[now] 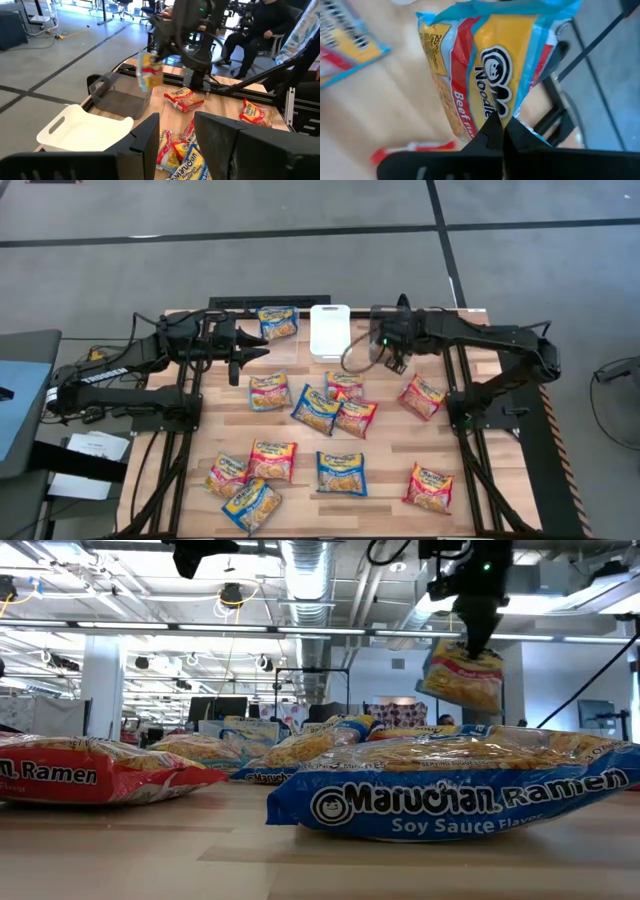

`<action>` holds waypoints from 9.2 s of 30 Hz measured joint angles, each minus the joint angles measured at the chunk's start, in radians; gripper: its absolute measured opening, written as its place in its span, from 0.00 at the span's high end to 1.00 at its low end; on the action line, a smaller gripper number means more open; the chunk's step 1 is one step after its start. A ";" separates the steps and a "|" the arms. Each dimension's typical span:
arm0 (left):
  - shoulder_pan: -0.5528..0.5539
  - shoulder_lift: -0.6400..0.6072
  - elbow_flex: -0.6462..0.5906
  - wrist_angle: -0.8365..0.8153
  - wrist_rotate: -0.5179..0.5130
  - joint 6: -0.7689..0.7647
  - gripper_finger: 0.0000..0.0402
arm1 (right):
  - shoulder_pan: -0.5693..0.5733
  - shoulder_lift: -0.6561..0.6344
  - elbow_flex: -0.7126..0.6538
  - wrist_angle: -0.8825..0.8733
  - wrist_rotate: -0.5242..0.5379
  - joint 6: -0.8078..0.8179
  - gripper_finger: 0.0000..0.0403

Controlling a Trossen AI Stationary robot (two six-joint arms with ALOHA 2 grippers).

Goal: Sort Maruchan noodles
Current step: Put the light blue noodle pack into the black bin, then put the red noodle pack into the white bin

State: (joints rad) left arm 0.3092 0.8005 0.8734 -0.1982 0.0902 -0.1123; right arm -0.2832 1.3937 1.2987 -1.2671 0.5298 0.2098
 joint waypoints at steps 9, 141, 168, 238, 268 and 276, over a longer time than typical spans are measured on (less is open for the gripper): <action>0.000 0.000 0.000 0.001 0.000 -0.009 0.72 | -0.191 0.001 0.000 0.264 0.033 -0.345 0.99; -0.001 0.103 0.000 0.159 -0.121 0.230 0.51 | 0.202 -0.119 0.000 0.328 -0.041 -0.012 0.50; -0.008 -0.022 0.000 0.074 0.038 -0.143 0.51 | 0.193 0.197 -0.001 0.259 -0.588 -0.005 0.50; -0.008 -0.021 0.000 -0.031 0.034 -0.109 0.51 | 0.147 0.494 -0.001 0.385 -0.790 -0.041 0.84; -0.008 -0.021 0.000 -0.029 0.034 -0.109 0.51 | 0.218 0.492 0.298 0.035 -0.470 -0.062 0.99; -0.008 -0.022 0.000 -0.029 0.026 -0.109 0.51 | 0.190 0.491 0.400 -0.067 -0.340 -0.101 0.99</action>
State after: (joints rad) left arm 0.3016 0.7788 0.8734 -0.2276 0.1166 -0.2211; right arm -0.0936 1.8843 1.6991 -1.3341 0.1898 0.1091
